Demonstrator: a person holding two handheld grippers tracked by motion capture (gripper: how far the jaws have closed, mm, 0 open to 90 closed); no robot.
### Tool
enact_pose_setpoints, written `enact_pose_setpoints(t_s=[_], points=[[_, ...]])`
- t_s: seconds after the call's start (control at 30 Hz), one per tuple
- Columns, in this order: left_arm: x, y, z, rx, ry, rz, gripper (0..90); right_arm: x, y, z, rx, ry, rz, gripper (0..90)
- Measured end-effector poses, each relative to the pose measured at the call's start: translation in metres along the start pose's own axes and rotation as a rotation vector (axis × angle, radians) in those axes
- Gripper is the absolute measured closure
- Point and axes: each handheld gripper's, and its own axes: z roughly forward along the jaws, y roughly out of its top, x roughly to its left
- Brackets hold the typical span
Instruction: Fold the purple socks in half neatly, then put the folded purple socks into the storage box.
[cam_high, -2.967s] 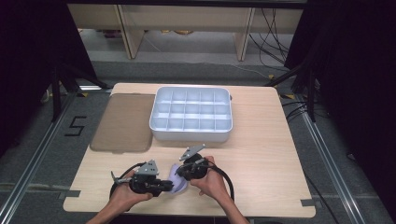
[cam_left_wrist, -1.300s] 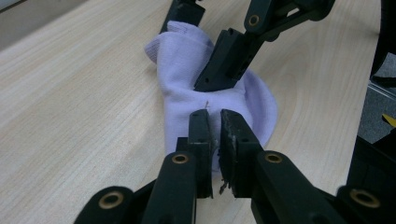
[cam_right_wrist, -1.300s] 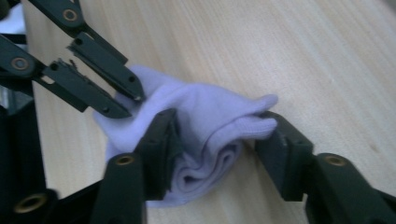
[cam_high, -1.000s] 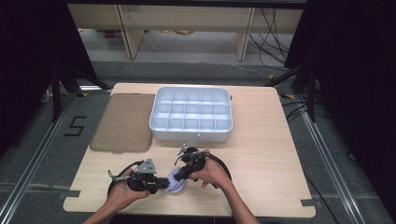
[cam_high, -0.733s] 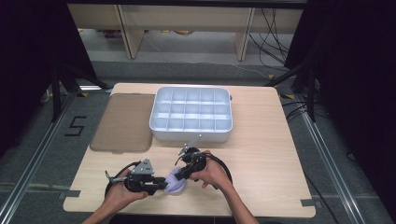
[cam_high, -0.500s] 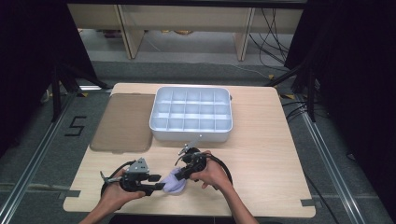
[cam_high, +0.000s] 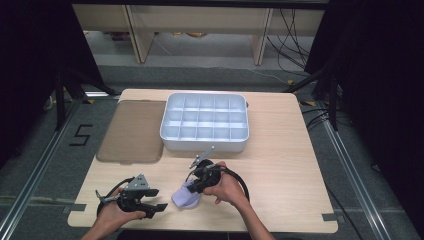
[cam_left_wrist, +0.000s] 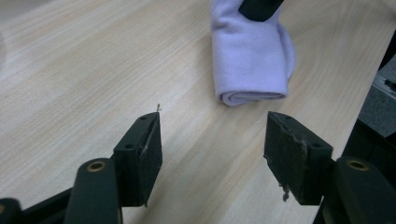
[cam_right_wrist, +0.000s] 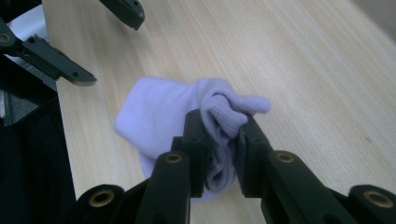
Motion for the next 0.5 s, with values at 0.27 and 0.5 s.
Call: enact_pose_setpoints(t_s=[0.27,0.5], points=[[0.002,0.000,-0.002,0.029,0.025,0.009,33.2,0.006,0.005,-0.008,-0.014,-0.012,-0.022,77.3],[0.003,-0.001,-0.005,0.015,0.017,-0.003,31.6,0.011,0.008,-0.022,-0.031,-0.029,-0.032,77.5]])
